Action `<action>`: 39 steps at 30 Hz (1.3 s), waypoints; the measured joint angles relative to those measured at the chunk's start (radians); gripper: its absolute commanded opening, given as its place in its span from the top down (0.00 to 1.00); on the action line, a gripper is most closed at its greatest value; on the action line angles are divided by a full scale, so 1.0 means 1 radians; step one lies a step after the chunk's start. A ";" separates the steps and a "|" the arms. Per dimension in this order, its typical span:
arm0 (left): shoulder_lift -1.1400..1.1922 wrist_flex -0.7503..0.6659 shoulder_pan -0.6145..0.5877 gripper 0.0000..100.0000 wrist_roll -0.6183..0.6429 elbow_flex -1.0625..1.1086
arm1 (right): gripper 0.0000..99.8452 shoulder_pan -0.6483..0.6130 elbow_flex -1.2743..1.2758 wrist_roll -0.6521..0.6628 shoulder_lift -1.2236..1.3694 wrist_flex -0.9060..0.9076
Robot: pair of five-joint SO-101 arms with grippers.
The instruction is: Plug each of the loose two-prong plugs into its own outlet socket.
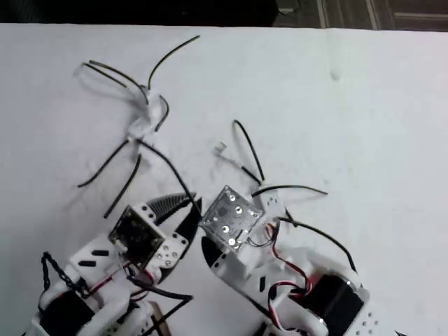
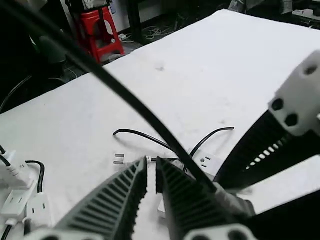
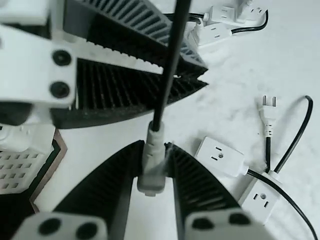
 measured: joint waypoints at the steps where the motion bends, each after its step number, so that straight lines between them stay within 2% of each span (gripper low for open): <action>1: -0.006 0.000 0.000 0.95 0.000 0.000 | 0.98 0.000 0.011 0.000 0.000 -0.006; 5: -0.038 0.000 0.020 0.95 -0.015 0.000 | 0.98 0.000 0.031 -0.002 0.008 -0.017; 12: -0.044 0.063 0.196 0.98 -0.078 0.000 | 0.98 0.000 0.031 0.000 0.011 -0.017; 18: -0.044 0.083 0.207 0.97 -0.117 0.000 | 0.98 0.000 0.031 0.000 0.011 -0.017; 23: -0.044 0.083 0.064 0.97 -0.120 0.000 | 0.98 -0.003 0.031 0.000 0.009 -0.017; 26: -0.044 0.083 -0.061 0.90 -0.120 -0.006 | 0.98 0.038 0.031 0.000 0.009 -0.017; 29: -0.044 0.083 -0.180 0.78 -0.120 -0.025 | 0.98 0.149 0.031 0.035 0.009 -0.017; 35: -0.043 0.127 -0.288 0.77 -0.124 -0.028 | 0.98 0.442 0.031 0.080 0.009 -0.032; 39: 0.060 0.127 -0.301 0.75 -0.149 -0.028 | 0.98 0.554 0.031 0.083 0.009 -0.035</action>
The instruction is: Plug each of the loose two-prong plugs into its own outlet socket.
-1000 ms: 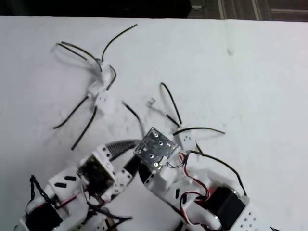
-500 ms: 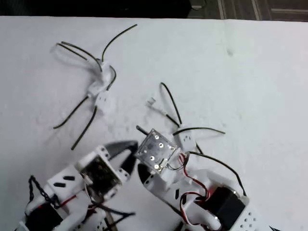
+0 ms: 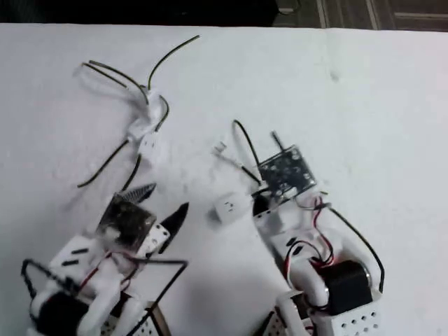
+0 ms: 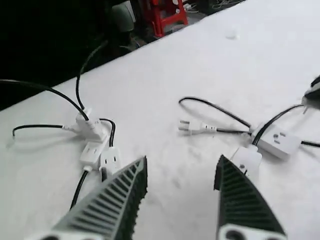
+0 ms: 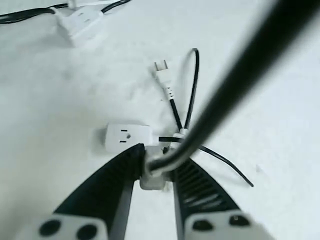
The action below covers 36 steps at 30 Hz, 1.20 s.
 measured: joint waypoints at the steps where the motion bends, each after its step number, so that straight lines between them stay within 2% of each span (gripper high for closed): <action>1: 0.049 -0.003 -0.002 0.75 -0.011 -0.002 | 0.98 0.017 0.000 0.000 0.000 0.000; 8: 0.493 -0.025 0.003 0.72 -0.120 -0.129 | 0.98 0.144 0.087 0.000 0.002 -0.064; 12: 0.703 -0.064 0.040 0.71 -0.146 -0.203 | 0.98 0.262 0.141 0.012 0.002 -0.120; 20: 1.115 -0.301 0.143 0.71 -0.146 -0.224 | 0.98 0.420 0.256 0.055 0.002 -0.235; 26: 1.347 -0.446 0.216 0.71 -0.146 -0.241 | 0.98 0.456 0.258 0.055 0.002 -0.244; 32: 1.548 -0.453 0.238 0.71 -0.146 -0.376 | 0.98 0.459 0.259 0.057 0.002 -0.244; 36: 1.715 -0.356 0.238 0.73 -0.146 -0.526 | 0.98 0.459 0.259 0.057 0.002 -0.244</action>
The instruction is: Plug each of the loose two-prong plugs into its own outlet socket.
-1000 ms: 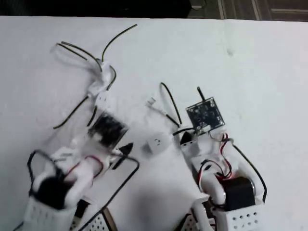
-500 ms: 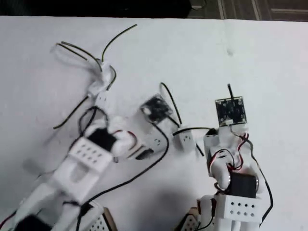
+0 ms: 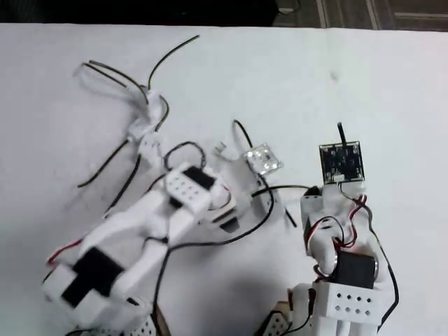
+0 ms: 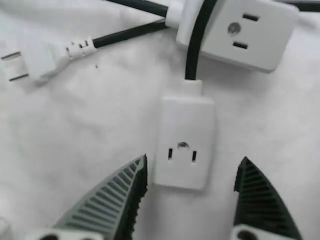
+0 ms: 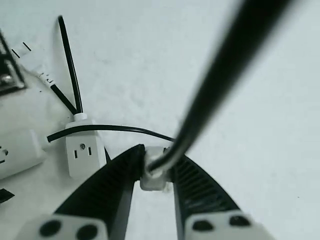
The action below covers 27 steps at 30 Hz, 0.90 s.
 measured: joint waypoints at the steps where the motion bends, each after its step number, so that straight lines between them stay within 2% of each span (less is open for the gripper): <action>1: 0.040 0.031 0.000 0.75 0.000 -0.043 | 0.98 0.000 0.000 0.000 0.000 0.000; 8: 0.275 0.221 -0.005 0.84 0.000 -0.315 | 0.98 0.000 0.000 0.000 0.000 0.000; 13: 0.305 0.235 -0.068 0.98 0.000 -0.387 | 0.98 0.000 0.000 0.000 0.000 0.000; 16: 0.304 0.252 -0.074 0.98 0.000 -0.388 | 0.98 0.000 0.000 0.000 0.000 0.000; 21: 0.181 0.276 -0.081 0.98 0.015 -0.336 | 0.98 0.000 0.000 0.000 0.000 0.000; 27: -0.110 0.278 -0.180 0.98 0.057 -0.245 | 0.98 0.000 0.000 0.000 0.000 0.000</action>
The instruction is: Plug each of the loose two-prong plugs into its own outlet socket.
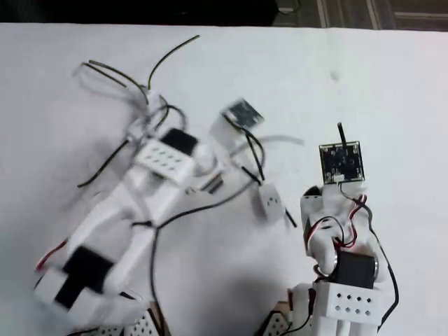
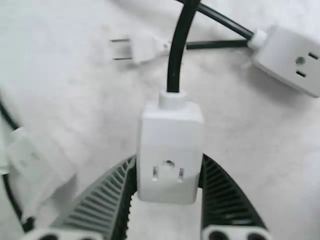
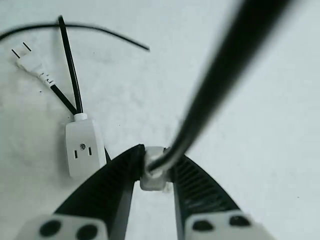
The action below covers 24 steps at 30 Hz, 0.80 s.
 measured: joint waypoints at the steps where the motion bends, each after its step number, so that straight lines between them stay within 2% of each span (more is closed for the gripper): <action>1: -0.049 0.000 -0.021 0.98 0.000 0.012 | 0.98 0.000 0.000 0.000 0.000 0.000; 4: -0.187 0.000 -0.057 0.95 -0.005 0.052 | 0.98 0.000 0.017 0.000 0.000 0.000; 8: -0.364 0.020 -0.058 0.71 -0.018 0.115 | 0.98 0.000 0.020 0.000 0.000 0.000; 9: -0.404 0.028 -0.064 0.68 -0.003 0.129 | 0.98 0.000 0.020 0.000 0.000 0.000; 15: -0.571 0.069 -0.075 0.71 0.044 0.184 | 0.98 0.000 0.020 0.000 0.000 0.000; 24: -0.578 0.023 -0.075 0.72 0.041 0.285 | 0.98 0.000 0.020 0.000 0.000 0.000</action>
